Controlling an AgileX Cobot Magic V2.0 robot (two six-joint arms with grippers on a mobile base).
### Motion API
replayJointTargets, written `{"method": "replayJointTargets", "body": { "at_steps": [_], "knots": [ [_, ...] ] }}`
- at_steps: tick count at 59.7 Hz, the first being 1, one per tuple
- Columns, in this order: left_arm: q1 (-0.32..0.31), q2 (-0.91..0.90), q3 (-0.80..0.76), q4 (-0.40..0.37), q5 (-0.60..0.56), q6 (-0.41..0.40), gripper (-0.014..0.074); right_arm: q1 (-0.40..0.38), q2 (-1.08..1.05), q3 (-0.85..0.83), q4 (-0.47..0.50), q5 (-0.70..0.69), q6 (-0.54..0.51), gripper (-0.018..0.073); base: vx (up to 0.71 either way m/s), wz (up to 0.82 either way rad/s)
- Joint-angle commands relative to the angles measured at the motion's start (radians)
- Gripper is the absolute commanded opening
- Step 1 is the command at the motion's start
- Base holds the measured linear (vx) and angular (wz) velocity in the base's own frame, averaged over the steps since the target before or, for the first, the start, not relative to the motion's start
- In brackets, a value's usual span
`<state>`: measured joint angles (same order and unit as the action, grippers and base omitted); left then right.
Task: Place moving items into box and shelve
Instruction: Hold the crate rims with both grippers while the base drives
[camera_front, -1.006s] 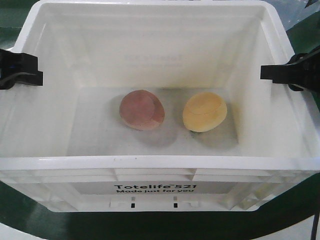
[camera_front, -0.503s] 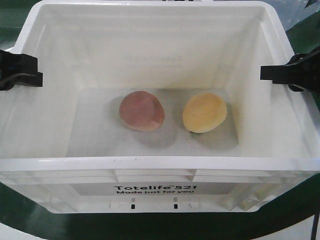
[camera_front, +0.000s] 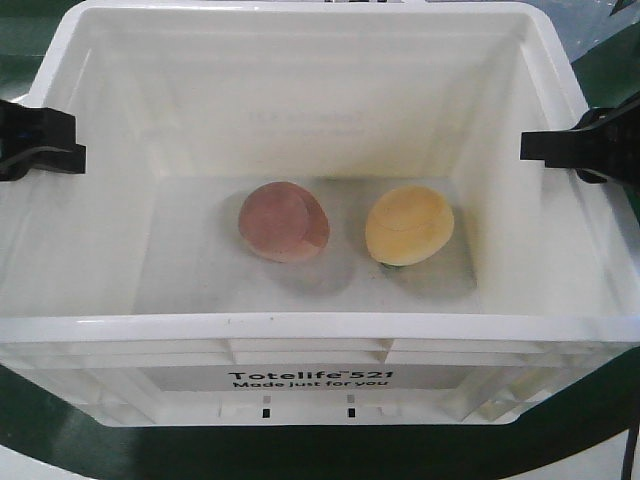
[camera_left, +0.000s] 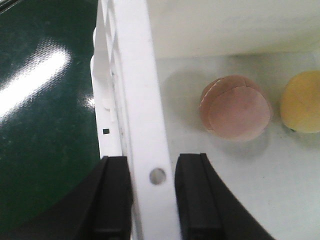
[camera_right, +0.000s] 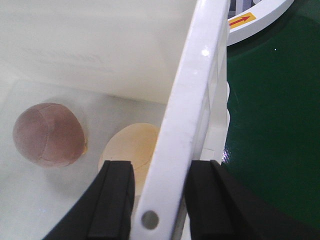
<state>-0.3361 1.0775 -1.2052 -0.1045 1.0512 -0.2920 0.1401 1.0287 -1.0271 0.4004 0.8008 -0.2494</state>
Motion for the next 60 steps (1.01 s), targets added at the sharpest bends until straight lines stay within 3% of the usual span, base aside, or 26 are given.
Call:
{"method": "replayJointTargets", "body": {
  "at_steps": [1, 60],
  "knots": [
    [-0.004, -0.032, -0.048, -0.017, -0.13, 0.005, -0.0003, -0.001, -0.031, -0.044, 0.046, -0.105, -0.028, -0.0006, 0.0, 0.0],
    [-0.004, -0.031, -0.048, -0.017, -0.129, 0.005, -0.0003, -0.001, -0.031, -0.044, 0.045, -0.105, -0.028, -0.0006, -0.07, -0.03]
  ]
}}
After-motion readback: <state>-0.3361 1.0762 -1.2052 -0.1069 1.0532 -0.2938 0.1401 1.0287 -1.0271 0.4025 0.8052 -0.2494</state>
